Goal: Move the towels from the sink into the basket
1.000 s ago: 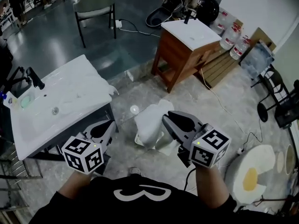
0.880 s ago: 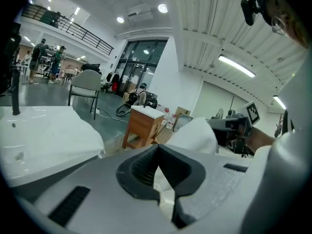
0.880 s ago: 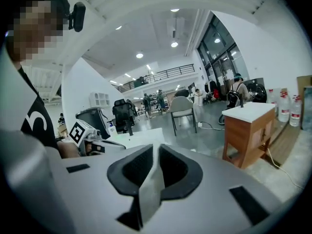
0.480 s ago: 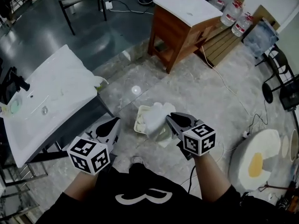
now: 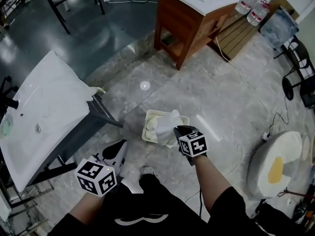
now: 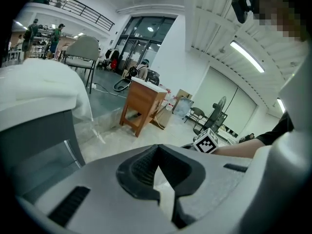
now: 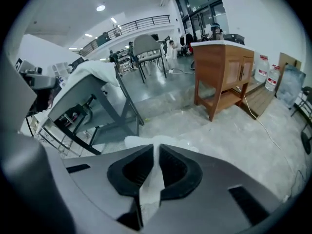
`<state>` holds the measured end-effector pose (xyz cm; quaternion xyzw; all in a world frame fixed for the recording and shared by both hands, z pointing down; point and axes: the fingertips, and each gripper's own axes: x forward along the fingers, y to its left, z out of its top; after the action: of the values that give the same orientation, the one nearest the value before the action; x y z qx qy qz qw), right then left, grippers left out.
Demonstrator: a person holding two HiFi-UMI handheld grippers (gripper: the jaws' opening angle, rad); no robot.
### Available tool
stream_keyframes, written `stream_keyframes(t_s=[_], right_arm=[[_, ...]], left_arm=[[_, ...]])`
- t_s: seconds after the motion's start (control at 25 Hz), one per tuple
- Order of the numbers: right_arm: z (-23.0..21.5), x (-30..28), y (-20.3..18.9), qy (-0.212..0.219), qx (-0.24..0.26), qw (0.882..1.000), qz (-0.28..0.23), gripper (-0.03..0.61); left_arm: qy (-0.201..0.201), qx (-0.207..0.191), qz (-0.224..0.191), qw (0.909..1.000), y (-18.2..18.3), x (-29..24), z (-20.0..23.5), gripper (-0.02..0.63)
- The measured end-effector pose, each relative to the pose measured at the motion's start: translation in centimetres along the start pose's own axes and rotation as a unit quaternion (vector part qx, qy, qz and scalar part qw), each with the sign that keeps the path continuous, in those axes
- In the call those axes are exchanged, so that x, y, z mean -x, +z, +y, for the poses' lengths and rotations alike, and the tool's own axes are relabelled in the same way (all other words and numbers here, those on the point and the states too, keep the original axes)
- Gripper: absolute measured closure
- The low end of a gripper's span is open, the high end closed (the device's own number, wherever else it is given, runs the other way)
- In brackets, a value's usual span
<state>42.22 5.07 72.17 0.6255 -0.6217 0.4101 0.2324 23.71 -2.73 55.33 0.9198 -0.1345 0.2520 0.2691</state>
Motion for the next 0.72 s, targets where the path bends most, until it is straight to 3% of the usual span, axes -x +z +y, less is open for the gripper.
stream_keyframes(t_s=[0.16, 0.24, 0.32, 0.4, 0.72], right_arm=[[-3.1, -4.3, -3.3, -0.044, 0.032, 0.997, 0.047, 0.537], [-4.2, -5.3, -4.9, -0.057, 0.022, 0.997, 0.057, 0.526], [-4.7, -6.1, -6.2, -0.05, -0.016, 0.997, 0.057, 0.366], [-5.1, -6.2, -7.3, -0.05, -0.043, 0.996, 0.056, 0.307], [-5.4, -4.4, -9.1, -0.054, -0.099, 0.993, 0.042, 0.265]], left_arm=[[0.003, 0.006, 0.015, 0.9999, -1.4, -2.0, 1.3, 0.607], [0.003, 0.011, 0.022, 0.9997, -2.1, -2.8, 1.9, 0.607], [0.004, 0.016, 0.029, 0.9995, -2.7, -3.4, 2.4, 0.607], [0.005, 0.019, 0.033, 0.9993, -3.3, -3.8, 2.6, 0.607], [-0.002, 0.024, 0.043, 0.9988, -3.8, -4.4, 1.6, 0.607]])
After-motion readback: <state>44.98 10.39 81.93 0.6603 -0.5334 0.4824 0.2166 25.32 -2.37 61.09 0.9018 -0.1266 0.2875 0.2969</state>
